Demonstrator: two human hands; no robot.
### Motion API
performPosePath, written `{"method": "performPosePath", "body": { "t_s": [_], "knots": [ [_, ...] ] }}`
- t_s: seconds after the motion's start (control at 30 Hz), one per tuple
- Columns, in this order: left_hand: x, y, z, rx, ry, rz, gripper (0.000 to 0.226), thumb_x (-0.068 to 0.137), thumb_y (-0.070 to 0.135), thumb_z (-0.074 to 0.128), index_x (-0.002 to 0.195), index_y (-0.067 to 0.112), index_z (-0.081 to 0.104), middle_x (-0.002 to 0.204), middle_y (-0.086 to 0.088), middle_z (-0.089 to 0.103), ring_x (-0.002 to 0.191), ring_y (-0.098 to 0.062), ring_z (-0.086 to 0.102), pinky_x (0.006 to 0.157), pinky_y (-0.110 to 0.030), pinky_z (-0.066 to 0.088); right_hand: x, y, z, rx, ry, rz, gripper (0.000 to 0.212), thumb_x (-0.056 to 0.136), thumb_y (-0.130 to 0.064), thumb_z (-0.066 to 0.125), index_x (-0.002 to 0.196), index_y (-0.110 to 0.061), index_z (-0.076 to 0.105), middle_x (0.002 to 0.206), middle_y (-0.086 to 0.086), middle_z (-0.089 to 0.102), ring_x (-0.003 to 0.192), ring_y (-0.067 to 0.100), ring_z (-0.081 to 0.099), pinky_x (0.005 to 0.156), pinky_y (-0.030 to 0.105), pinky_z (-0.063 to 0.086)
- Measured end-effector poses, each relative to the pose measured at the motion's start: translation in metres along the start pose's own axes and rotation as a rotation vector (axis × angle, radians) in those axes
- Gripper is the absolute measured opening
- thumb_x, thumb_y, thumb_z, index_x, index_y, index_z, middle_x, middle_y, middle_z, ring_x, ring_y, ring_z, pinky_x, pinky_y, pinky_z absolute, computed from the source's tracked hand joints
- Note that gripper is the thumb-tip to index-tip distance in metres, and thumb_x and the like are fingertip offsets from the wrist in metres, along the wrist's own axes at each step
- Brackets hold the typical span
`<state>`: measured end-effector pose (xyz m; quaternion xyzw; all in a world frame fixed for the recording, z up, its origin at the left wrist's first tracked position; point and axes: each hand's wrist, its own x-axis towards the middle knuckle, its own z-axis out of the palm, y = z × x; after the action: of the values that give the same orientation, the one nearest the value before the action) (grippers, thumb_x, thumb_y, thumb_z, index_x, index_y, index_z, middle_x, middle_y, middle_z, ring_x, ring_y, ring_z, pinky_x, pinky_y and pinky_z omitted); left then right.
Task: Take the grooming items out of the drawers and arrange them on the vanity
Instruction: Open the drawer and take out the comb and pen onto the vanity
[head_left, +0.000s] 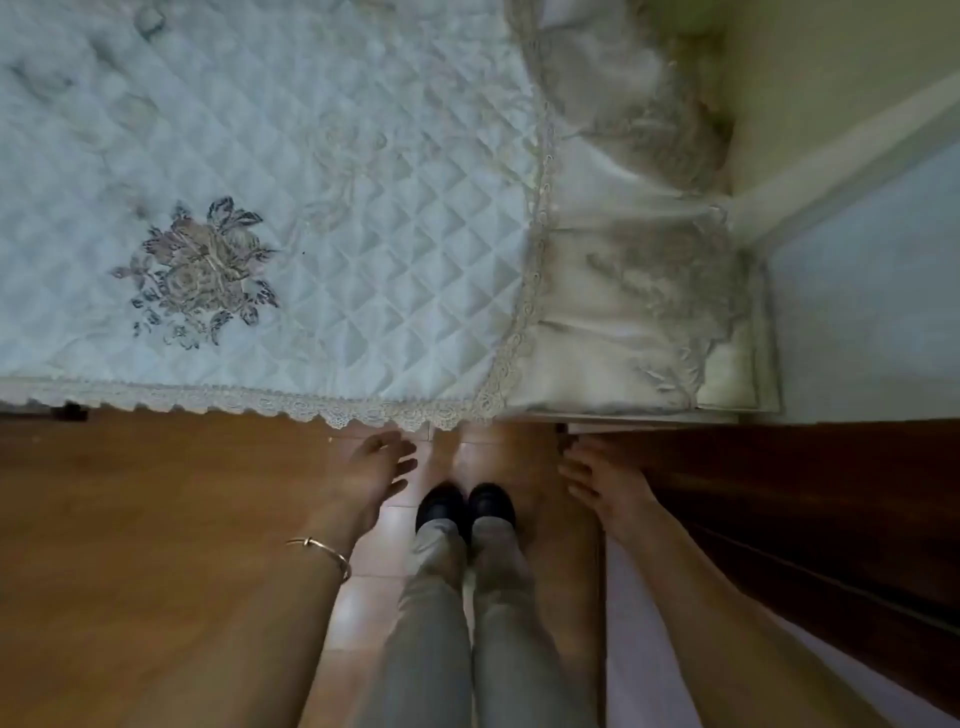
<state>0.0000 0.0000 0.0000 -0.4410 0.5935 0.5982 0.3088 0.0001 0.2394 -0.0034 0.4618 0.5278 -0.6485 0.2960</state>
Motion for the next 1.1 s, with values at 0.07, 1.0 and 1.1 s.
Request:
{"method": "performPosePath", "body": {
  "t_s": [0.07, 1.0, 1.1],
  "knots": [
    [0.011, 0.007, 0.004, -0.140, 0.051, 0.009, 0.007, 0.096, 0.011, 0.041, 0.095, 0.014, 0.047, 0.102, -0.006, 0.058, 0.096, -0.020, 0.057, 0.089, -0.035, 0.046, 0.011, -0.002, 0.002, 0.159, 0.019, -0.001, 0.027, 0.094, -0.011, 0.044, 0.120, -0.017, 0.047, 0.107, 0.001, 0.056, 0.103, 0.022, 0.054, 0.085, 0.031, 0.043],
    [-0.116, -0.007, -0.030, 1.070, 0.149, 1.031, 0.040, 0.086, 0.026, 0.039, 0.107, 0.002, 0.062, 0.103, -0.014, 0.066, 0.099, -0.033, 0.060, 0.088, -0.032, 0.045, -0.136, 0.002, -0.015, -0.974, 0.339, -0.836, 0.028, 0.091, -0.019, 0.051, 0.117, -0.009, 0.058, 0.119, 0.009, 0.060, 0.113, 0.023, 0.053, 0.096, 0.031, 0.037],
    [-0.108, -0.015, -0.036, 1.240, 0.114, 1.108, 0.045, 0.086, 0.030, 0.035, 0.112, 0.002, 0.059, 0.104, -0.016, 0.067, 0.098, -0.034, 0.063, 0.089, -0.030, 0.041, -0.125, 0.003, -0.022, -1.209, 0.294, -0.795, 0.028, 0.092, -0.028, 0.049, 0.112, -0.013, 0.062, 0.117, 0.009, 0.064, 0.111, 0.025, 0.054, 0.097, 0.036, 0.037]
  ]
}}
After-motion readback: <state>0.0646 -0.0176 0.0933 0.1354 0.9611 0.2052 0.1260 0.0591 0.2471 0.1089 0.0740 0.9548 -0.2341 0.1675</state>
